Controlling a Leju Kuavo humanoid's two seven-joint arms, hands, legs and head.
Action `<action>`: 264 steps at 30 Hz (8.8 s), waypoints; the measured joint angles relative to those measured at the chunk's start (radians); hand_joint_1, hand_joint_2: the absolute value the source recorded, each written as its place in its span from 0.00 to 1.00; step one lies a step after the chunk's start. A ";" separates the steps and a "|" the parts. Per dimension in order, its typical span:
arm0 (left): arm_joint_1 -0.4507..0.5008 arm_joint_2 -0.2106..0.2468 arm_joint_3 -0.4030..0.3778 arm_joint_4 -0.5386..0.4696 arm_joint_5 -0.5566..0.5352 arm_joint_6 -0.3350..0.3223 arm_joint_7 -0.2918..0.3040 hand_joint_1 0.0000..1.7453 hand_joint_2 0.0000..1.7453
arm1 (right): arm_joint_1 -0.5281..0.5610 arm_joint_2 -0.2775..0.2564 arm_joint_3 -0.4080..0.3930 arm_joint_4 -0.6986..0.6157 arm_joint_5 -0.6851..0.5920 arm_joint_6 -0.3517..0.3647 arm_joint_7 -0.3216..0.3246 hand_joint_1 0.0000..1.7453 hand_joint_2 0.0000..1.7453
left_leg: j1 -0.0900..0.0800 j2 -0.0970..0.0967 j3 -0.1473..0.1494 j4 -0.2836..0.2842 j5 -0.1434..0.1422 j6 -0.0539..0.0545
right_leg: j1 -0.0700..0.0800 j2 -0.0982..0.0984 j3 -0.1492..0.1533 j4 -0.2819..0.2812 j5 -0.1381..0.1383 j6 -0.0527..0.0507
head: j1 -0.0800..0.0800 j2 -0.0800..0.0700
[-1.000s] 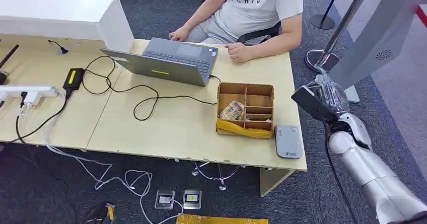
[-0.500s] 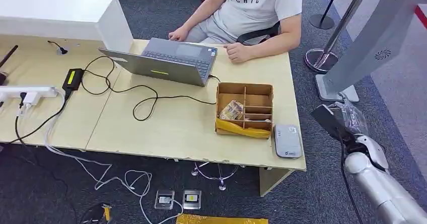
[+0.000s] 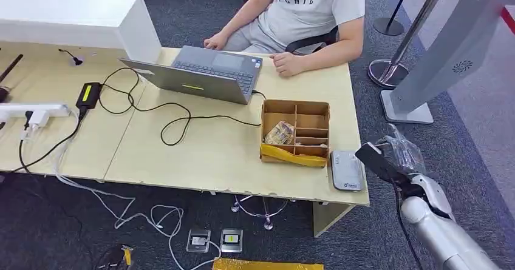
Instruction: Pass the card to the sensor for recognition and then transmit it.
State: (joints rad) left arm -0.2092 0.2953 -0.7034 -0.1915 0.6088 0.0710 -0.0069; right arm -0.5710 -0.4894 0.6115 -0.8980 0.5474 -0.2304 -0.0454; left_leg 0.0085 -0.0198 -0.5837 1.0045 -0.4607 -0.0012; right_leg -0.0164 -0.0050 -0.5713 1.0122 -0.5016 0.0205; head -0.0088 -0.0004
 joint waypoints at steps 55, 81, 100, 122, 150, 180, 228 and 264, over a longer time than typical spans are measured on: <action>0.006 -0.013 0.026 0.000 -0.001 0.001 0.011 0.00 0.00 | -0.023 0.122 -0.004 0.229 -0.060 0.006 -0.187 1.00 1.00 | 0.000 0.001 0.002 0.000 0.000 0.000 | 0.000 0.001 0.001 0.000 0.000 0.000 | 0.000 0.000; 0.013 -0.013 0.033 0.000 0.010 0.003 0.006 0.00 0.00 | -0.101 0.151 -0.069 0.283 -0.463 0.230 -0.265 1.00 1.00 | 0.000 0.001 0.002 0.000 0.000 0.000 | 0.000 0.001 0.002 0.000 0.001 0.000 | 0.000 0.000; 0.010 -0.018 0.034 0.000 -0.005 0.011 -0.010 0.00 0.00 | -0.320 0.175 -0.129 0.208 -0.544 0.191 -0.250 1.00 1.00 | 0.000 0.002 0.001 0.000 0.000 0.000 | 0.000 0.002 0.001 0.000 0.001 0.000 | 0.000 0.000; -0.018 -0.020 0.034 0.000 -0.032 0.005 -0.010 0.00 0.00 | -0.318 0.264 -0.121 0.254 -0.526 0.130 -0.258 0.25 1.00 | 0.000 0.002 0.001 0.000 0.000 0.000 | 0.000 0.002 0.001 0.000 0.001 0.000 | 0.000 0.000; -0.017 -0.019 0.034 0.000 -0.047 0.001 -0.009 0.00 0.00 | -0.310 0.269 -0.098 0.281 -0.551 0.069 -0.235 0.00 1.00 | 0.000 0.002 0.001 0.000 0.000 0.000 | 0.000 0.002 0.000 0.000 0.001 0.000 | 0.000 0.000; 0.017 -0.019 0.060 0.000 -0.021 0.010 -0.010 0.00 0.00 | -0.052 0.055 -0.109 -0.502 -0.124 0.180 0.090 0.00 1.00 | 0.000 0.004 0.002 0.000 0.000 0.000 | 0.000 0.004 0.000 0.000 0.001 0.000 | 0.000 0.000; 0.030 -0.034 0.082 0.000 -0.010 0.006 0.012 0.00 0.00 | 0.035 0.123 0.063 -0.377 0.112 0.004 0.096 0.00 1.00 | 0.000 0.003 0.001 0.000 0.000 0.000 | 0.000 0.004 0.000 0.000 0.001 0.000 | 0.000 0.000; 0.022 -0.036 0.082 0.000 -0.023 0.009 0.025 0.00 0.00 | 0.030 0.219 0.063 -0.208 0.022 0.047 0.038 0.00 1.00 | 0.000 0.003 0.001 0.000 0.000 0.000 | 0.000 0.004 0.000 0.000 0.001 0.000 | 0.000 0.000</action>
State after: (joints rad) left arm -0.1869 0.2590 -0.6218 -0.1915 0.5863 0.0801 0.0183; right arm -0.5408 -0.2705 0.6744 -1.1055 0.5692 -0.1839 -0.0072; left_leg 0.0087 -0.0164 -0.5824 1.0044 -0.4607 -0.0015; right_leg -0.0162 -0.0007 -0.5715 1.0123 -0.5007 0.0200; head -0.0092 -0.0004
